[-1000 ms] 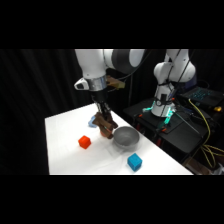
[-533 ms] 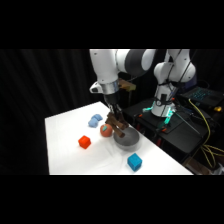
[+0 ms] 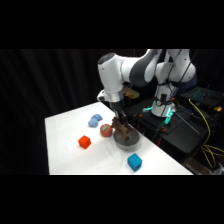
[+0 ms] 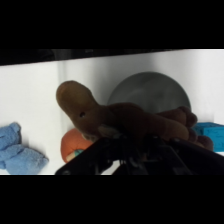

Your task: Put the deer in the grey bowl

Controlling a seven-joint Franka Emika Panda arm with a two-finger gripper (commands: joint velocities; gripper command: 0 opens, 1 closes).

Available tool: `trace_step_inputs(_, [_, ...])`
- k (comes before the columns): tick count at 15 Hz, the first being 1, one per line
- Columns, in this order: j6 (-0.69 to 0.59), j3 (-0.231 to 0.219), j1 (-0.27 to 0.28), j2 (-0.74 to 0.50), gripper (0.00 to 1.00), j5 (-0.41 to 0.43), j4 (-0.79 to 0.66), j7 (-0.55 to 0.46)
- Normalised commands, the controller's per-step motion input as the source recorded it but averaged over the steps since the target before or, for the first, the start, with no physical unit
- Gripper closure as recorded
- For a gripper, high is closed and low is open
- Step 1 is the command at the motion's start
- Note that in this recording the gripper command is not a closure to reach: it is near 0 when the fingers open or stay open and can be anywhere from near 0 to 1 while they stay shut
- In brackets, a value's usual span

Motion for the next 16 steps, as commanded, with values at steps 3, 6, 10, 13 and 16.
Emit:
trace_step_inputs(3, [0.12,0.005,-0.023,0.00,0.00,0.099,-0.05,-0.02])
trace_step_inputs(6, [0.08,0.023,-0.017,-0.08,0.00,0.155,-0.09,-0.08])
trace_step_inputs(10, [0.14,0.026,-0.022,-0.18,0.00,0.155,-0.17,-0.14])
trace_step_inputs(13, [0.06,0.007,-0.041,-0.25,0.00,0.134,-0.15,-0.19])
trace_step_inputs(16, [-0.08,-0.028,-0.071,-0.44,0.00,0.069,-0.02,-0.20])
